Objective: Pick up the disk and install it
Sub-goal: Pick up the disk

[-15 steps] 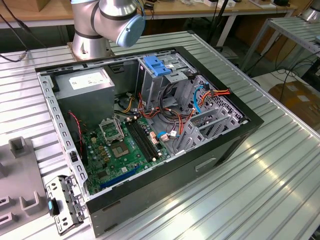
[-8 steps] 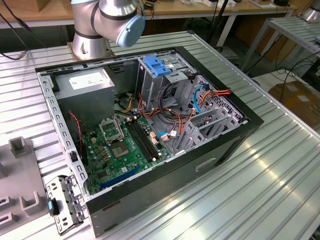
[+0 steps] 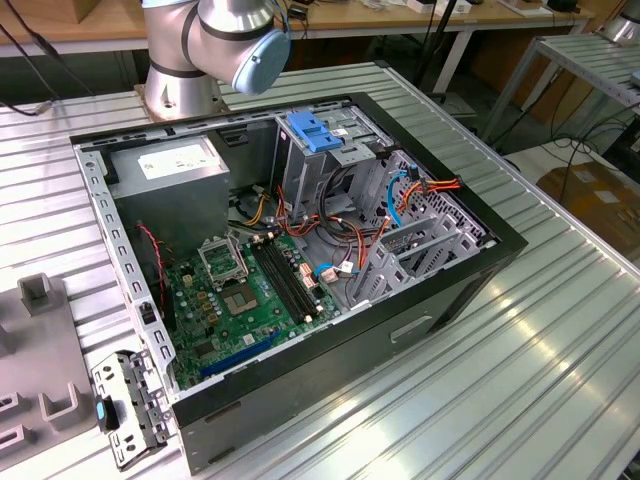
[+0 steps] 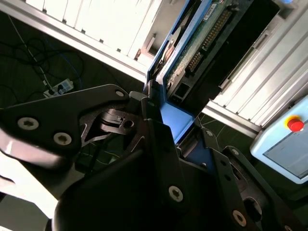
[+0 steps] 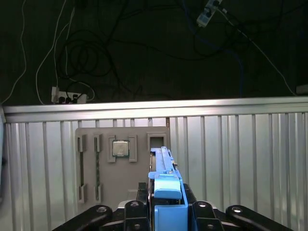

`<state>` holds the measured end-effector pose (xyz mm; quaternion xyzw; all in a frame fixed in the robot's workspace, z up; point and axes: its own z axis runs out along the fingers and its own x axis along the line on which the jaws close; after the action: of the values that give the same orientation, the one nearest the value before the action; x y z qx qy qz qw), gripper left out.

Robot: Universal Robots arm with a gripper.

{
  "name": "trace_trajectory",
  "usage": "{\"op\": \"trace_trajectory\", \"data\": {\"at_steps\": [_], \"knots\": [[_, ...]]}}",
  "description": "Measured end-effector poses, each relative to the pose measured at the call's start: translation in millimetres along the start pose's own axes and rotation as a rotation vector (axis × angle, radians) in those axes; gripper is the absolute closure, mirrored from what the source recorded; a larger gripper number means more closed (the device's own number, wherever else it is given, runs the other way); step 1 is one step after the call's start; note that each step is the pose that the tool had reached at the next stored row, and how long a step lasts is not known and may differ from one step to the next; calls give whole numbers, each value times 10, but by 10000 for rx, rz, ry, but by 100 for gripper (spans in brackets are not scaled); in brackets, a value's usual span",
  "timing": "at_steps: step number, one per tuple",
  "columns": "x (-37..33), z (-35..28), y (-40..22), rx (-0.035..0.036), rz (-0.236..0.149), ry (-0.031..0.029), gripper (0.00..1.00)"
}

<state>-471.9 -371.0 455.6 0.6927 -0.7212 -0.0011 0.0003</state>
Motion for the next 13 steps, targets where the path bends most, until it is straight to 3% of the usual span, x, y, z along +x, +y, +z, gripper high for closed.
{"op": "trace_trajectory", "data": {"at_steps": [13], "knots": [[0,-129,0,2,-1,-1,63]]}}
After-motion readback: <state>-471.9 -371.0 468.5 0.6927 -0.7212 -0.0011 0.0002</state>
